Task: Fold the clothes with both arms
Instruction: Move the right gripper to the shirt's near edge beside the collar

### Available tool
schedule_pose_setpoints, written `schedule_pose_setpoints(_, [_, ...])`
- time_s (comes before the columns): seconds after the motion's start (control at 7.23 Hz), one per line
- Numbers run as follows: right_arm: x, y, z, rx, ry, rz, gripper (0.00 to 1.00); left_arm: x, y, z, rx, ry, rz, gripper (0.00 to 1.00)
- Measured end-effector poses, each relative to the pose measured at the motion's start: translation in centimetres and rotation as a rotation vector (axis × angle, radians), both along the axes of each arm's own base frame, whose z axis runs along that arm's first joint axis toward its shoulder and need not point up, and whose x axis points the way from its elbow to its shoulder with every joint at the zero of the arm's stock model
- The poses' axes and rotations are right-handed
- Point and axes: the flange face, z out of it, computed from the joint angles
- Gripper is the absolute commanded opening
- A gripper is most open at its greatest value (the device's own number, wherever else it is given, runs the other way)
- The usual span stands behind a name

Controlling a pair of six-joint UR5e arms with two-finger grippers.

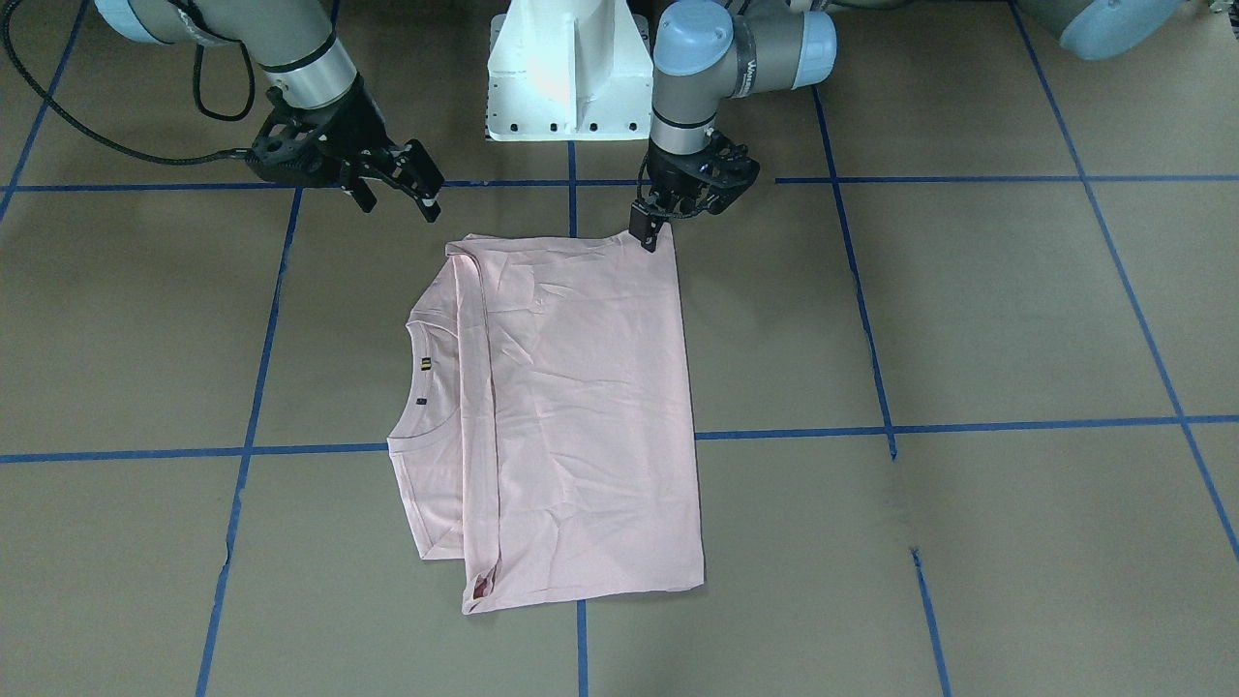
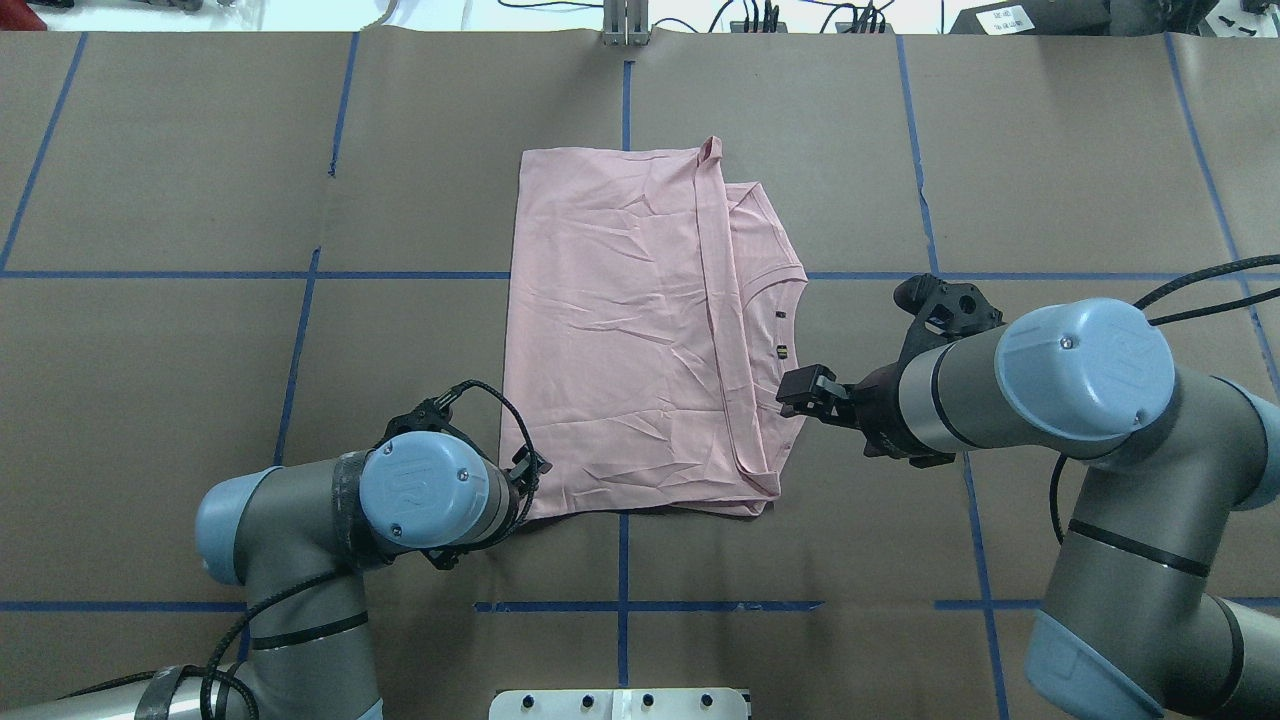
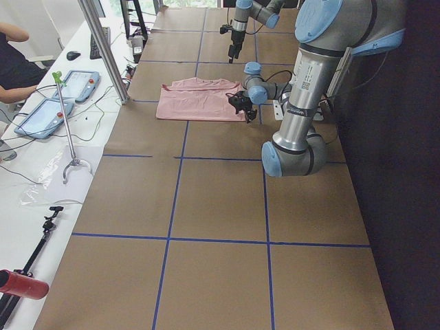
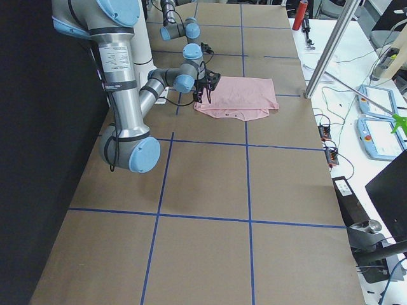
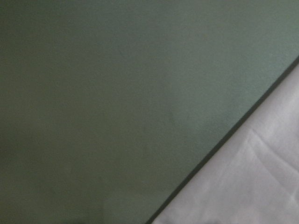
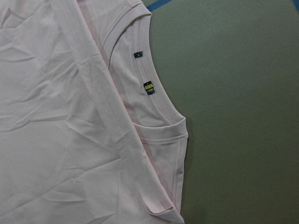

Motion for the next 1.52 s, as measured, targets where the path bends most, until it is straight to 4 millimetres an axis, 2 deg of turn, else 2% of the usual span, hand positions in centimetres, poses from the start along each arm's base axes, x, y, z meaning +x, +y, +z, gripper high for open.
schedule_pose_setpoints(0.14, [0.09,-0.06,-0.03,0.001,-0.001,0.002,1.0,0.21,0.42,0.19,-0.001,-0.003,0.006,0.82])
schedule_pose_setpoints(0.28, [0.17,-0.12,-0.03,0.001,-0.001,0.003,1.0,0.36,0.71,0.25,0.0,-0.005,0.011,0.65])
schedule_pose_setpoints(0.41, [0.21,-0.15,-0.02,0.001,0.0,0.004,1.0,0.47,0.89,0.25,0.0,-0.005,0.014,0.31])
schedule_pose_setpoints(0.55, [0.27,-0.16,-0.06,0.002,-0.001,0.004,1.0,0.53,0.98,0.18,-0.001,-0.005,0.015,0.02])
schedule_pose_setpoints(1.52, [0.52,-0.39,-0.07,0.002,-0.002,0.009,1.0,0.17,0.98,-0.66,0.016,0.004,0.032,0.0])
